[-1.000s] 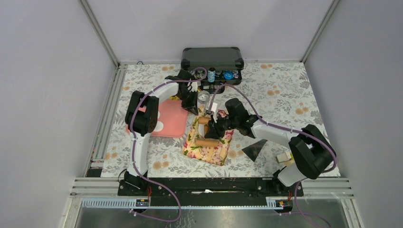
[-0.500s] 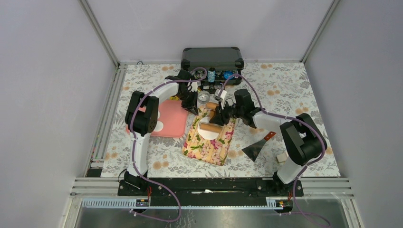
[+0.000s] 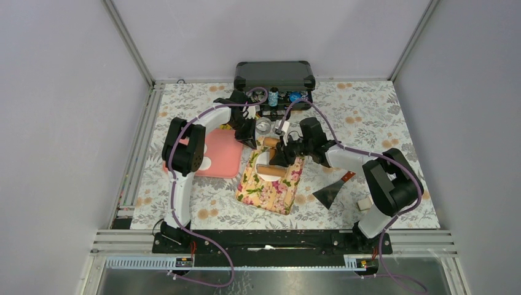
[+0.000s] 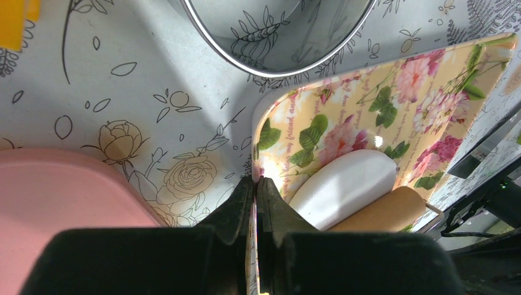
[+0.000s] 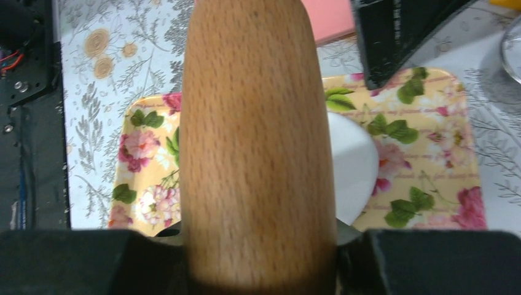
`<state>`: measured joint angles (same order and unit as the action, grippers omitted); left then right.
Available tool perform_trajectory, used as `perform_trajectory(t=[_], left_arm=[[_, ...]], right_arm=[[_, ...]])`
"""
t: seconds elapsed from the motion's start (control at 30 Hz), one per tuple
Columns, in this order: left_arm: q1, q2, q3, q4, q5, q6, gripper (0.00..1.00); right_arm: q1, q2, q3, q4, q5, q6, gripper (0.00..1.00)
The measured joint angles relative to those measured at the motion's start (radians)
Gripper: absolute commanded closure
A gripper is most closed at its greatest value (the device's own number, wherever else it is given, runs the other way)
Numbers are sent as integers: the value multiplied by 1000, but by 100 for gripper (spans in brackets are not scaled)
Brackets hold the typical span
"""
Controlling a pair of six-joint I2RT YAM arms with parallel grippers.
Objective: Roll out the dumpling wrappers from the dough
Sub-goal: Flatten out the dough on the work surface.
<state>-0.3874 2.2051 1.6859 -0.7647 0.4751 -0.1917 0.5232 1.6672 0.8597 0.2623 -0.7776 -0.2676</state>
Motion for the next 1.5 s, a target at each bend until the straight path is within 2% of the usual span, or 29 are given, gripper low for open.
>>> perform_trajectory(t=[0.53, 0.67, 0.83, 1.03, 1.5], left_arm=[[-8, 0, 0, -1, 0, 0, 100], [-11, 0, 0, -2, 1, 0, 100], [-14, 0, 0, -2, 2, 0, 100], [-17, 0, 0, -3, 3, 0, 100], [-17, 0, 0, -3, 3, 0, 100]], right_arm=[[58, -84, -19, -132, 9, 17, 100], [48, -89, 49, -141, 34, 15, 100], [27, -37, 146, -106, 58, -35, 100], [9, 98, 155, -67, 25, -72, 100], [2, 84, 60, 84, -27, -74, 100]])
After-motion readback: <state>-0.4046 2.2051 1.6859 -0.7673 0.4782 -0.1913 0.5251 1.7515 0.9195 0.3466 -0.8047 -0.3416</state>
